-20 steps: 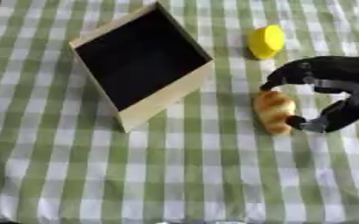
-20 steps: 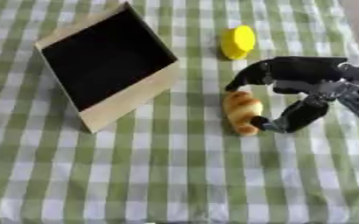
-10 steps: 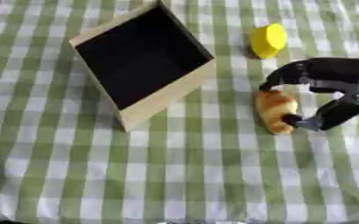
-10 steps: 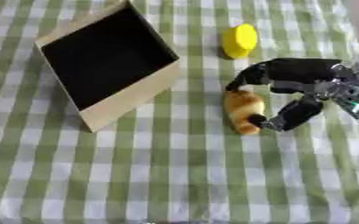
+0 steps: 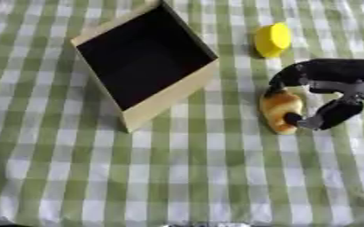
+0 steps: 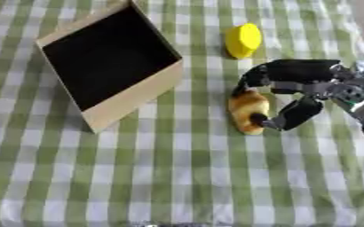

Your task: Pick up objects on the table and place them in the box.

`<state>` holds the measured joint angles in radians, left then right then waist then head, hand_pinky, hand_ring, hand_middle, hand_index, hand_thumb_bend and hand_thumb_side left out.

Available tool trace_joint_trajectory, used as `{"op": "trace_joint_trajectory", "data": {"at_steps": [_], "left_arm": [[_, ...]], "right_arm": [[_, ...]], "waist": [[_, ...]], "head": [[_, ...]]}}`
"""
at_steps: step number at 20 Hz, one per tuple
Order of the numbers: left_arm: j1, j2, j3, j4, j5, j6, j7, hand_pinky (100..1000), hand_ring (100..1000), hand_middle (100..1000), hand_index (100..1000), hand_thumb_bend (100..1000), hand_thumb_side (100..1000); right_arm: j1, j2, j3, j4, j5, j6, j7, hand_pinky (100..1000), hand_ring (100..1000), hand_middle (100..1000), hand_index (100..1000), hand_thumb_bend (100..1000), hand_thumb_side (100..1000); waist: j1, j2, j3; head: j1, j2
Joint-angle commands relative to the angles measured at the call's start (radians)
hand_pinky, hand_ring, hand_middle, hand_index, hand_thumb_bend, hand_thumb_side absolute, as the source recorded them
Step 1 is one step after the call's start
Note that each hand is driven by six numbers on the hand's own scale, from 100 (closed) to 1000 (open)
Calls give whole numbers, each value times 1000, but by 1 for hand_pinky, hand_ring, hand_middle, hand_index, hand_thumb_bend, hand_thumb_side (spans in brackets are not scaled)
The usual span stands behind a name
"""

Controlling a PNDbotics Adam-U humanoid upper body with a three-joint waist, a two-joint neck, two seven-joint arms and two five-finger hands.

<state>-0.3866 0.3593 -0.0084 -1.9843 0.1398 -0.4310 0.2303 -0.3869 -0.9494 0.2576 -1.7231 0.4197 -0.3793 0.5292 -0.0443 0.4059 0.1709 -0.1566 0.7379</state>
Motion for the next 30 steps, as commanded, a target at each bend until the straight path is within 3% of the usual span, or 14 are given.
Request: {"op": "trace_joint_trajectory", "data": {"at_steps": [1, 13, 19, 26, 30], "left_arm": [[-10, 9, 4, -16, 1, 2, -1, 765, 743, 791, 858, 100, 678], [-11, 8, 5, -16, 5, 5, -1, 765, 744, 790, 858, 100, 674], [-13, 8, 6, -16, 8, 7, 1, 765, 744, 791, 858, 100, 674], [-14, 10, 6, -16, 11, 10, 2, 764, 744, 791, 857, 100, 673], [-15, 11, 6, -16, 12, 11, 2, 765, 744, 791, 857, 100, 673]], "right_arm": [[-7, -19, -10, 16, -19, 6, -14, 894, 804, 555, 736, 100, 100], [3, -29, -23, -24, -97, 60, -102, 870, 743, 474, 658, 100, 112], [19, -49, -36, -97, -117, 58, -104, 868, 744, 475, 657, 100, 128], [29, -76, -55, -179, -144, 78, -120, 856, 722, 424, 581, 100, 182], [20, -90, -62, -228, -170, 85, -124, 856, 721, 414, 569, 100, 146]], "waist": [[4, -17, -2], [3, -30, -8], [1, -38, -12], [-4, -46, -14], [-8, -48, -13]], "head": [[-4, 6], [-2, 3], [1, 0], [2, -4], [4, -6]]}}
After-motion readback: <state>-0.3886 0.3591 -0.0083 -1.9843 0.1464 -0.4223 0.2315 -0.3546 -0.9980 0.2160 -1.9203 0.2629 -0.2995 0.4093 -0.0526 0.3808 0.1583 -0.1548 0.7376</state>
